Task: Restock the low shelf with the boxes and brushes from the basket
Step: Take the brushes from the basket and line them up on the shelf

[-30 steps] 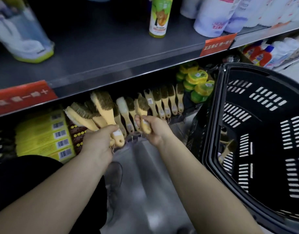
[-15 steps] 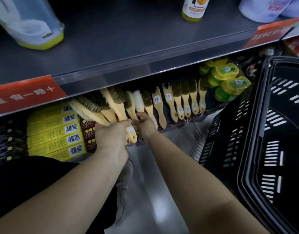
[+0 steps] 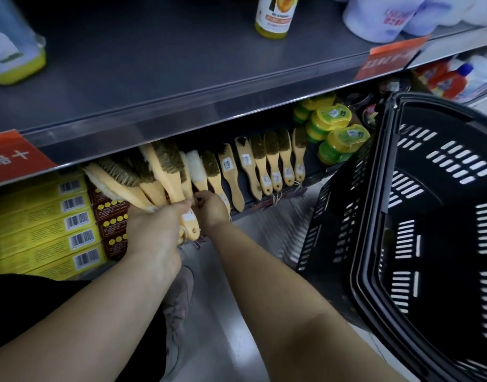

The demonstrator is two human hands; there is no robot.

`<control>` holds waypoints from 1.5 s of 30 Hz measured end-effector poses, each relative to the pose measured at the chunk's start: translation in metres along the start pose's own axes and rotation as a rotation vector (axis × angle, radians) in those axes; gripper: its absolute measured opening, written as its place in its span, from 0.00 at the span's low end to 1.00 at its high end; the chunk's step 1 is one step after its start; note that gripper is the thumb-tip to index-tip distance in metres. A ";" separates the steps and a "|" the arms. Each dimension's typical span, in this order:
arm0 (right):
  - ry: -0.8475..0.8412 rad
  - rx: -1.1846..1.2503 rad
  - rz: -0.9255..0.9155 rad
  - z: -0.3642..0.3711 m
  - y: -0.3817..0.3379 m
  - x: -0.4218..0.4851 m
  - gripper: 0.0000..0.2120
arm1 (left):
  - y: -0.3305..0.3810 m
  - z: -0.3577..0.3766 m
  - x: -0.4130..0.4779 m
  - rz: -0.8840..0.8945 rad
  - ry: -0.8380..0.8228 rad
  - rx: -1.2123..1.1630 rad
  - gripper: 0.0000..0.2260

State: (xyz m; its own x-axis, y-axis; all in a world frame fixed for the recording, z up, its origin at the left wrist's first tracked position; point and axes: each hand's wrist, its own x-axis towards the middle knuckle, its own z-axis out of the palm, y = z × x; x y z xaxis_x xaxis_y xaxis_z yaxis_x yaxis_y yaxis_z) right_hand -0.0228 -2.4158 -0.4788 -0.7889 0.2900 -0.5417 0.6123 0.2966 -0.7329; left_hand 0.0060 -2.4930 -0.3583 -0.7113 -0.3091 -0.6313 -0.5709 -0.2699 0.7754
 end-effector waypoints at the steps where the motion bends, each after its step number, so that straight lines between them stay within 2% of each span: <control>1: 0.000 0.005 -0.001 -0.002 0.001 -0.001 0.17 | 0.001 -0.002 0.000 -0.010 -0.010 -0.019 0.18; 6: 0.023 0.190 -0.033 -0.027 -0.013 -0.017 0.11 | -0.001 -0.004 0.003 0.033 -0.065 0.005 0.17; 9: -0.206 0.475 -0.011 -0.046 -0.027 -0.047 0.14 | 0.000 -0.005 0.002 0.027 -0.090 0.000 0.16; 11: -0.356 0.551 -0.014 -0.054 -0.029 -0.066 0.11 | -0.002 -0.005 0.001 0.024 -0.100 0.023 0.15; 15: -0.407 0.626 -0.021 -0.066 -0.032 -0.084 0.05 | -0.007 -0.005 0.002 -0.007 -0.204 0.117 0.17; 19: -0.434 0.655 -0.055 -0.074 -0.028 -0.079 0.09 | -0.013 -0.004 -0.002 -0.016 -0.269 0.141 0.21; 21: -0.374 0.670 -0.066 -0.078 -0.026 -0.071 0.07 | -0.012 -0.004 -0.003 -0.013 -0.212 0.094 0.18; 24: -0.153 0.652 -0.014 -0.086 -0.020 -0.047 0.04 | -0.006 -0.005 0.000 -0.031 -0.047 -0.027 0.13; 26: -0.091 0.566 0.035 -0.084 -0.016 -0.031 0.07 | -0.004 -0.007 0.002 -0.026 -0.003 -0.067 0.12; 29: -0.115 0.483 0.113 -0.069 -0.015 -0.014 0.10 | -0.002 -0.010 0.003 -0.018 0.011 -0.057 0.10; 31: -0.110 0.443 0.099 -0.056 -0.015 -0.003 0.11 | -0.002 -0.010 0.003 -0.033 0.017 -0.057 0.11; 33: -0.055 0.298 0.061 -0.046 -0.013 0.007 0.14 | -0.002 -0.009 0.004 -0.054 0.017 -0.060 0.11; 37: 0.055 0.249 0.112 -0.033 -0.008 0.022 0.05 | -0.005 -0.004 0.005 -0.067 -0.002 -0.031 0.09; 40: 0.078 0.085 0.081 -0.028 -0.002 0.031 0.07 | -0.006 -0.001 0.006 -0.128 -0.031 -0.024 0.09; 43: 0.107 0.188 0.102 -0.029 -0.003 0.030 0.04 | -0.006 0.001 0.008 -0.162 -0.065 -0.015 0.08; 45: 0.130 0.155 0.071 -0.035 -0.008 0.027 0.01 | -0.008 0.001 0.010 -0.154 -0.074 -0.004 0.09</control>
State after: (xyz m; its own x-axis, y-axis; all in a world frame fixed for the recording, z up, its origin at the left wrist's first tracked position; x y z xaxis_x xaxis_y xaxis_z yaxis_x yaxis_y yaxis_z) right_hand -0.0474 -2.3784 -0.4730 -0.7250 0.4227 -0.5438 0.6425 0.1305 -0.7551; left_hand 0.0026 -2.4929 -0.3705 -0.6440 -0.1961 -0.7395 -0.6737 -0.3127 0.6696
